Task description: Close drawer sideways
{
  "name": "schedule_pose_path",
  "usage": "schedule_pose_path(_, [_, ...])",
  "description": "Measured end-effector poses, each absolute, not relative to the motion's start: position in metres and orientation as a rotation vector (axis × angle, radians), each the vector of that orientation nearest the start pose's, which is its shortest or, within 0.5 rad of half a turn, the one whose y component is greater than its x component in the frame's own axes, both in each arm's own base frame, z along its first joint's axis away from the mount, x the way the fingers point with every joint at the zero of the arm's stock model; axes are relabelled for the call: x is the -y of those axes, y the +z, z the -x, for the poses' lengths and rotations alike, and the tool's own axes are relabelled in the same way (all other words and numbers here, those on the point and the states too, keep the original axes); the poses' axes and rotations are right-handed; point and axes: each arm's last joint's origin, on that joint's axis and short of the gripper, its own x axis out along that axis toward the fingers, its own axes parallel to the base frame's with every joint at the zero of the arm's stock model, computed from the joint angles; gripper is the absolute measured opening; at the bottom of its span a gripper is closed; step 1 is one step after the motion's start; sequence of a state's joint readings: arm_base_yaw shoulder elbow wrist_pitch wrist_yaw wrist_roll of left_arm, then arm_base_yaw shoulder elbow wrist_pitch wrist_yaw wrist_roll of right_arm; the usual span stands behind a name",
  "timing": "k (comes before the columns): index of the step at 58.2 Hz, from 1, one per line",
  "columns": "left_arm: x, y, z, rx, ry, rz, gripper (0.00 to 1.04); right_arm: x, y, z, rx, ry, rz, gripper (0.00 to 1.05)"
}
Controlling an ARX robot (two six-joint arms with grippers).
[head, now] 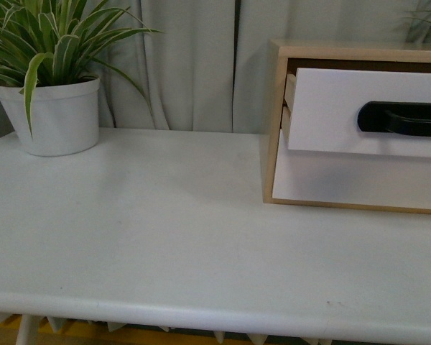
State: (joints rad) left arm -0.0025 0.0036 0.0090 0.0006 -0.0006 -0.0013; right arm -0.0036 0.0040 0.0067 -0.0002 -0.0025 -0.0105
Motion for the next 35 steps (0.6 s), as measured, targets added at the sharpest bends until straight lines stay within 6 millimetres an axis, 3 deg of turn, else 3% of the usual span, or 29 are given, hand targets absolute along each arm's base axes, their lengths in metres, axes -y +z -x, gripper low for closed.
schedule_pose_path(8, [0.000,0.166,-0.097,0.006,-0.002,0.001,0.98,0.000,0.165,-0.098,0.002,-0.001,0.010,0.95])
schedule_pose_path(11, [0.000,0.165,-0.098,-0.027,0.070,-0.020,0.98,0.001,0.165,-0.098,-0.098,0.057,-0.042,0.95])
schedule_pose_path(16, [0.005,0.164,-0.101,-0.081,0.217,-0.117,0.98,0.006,0.175,-0.106,-0.194,0.088,-0.092,0.95])
schedule_pose_path(23, [0.017,0.176,-0.106,-0.006,0.218,-0.271,0.98,0.014,0.199,-0.118,-0.212,0.116,-0.050,0.95])
schedule_pose_path(30, [0.043,0.198,-0.119,0.200,0.048,-0.626,0.98,0.023,0.233,-0.130,-0.220,0.115,0.155,0.95])
schedule_pose_path(35, [0.057,0.204,-0.128,0.313,-0.027,-0.851,0.98,0.027,0.247,-0.135,-0.214,0.101,0.311,0.95])
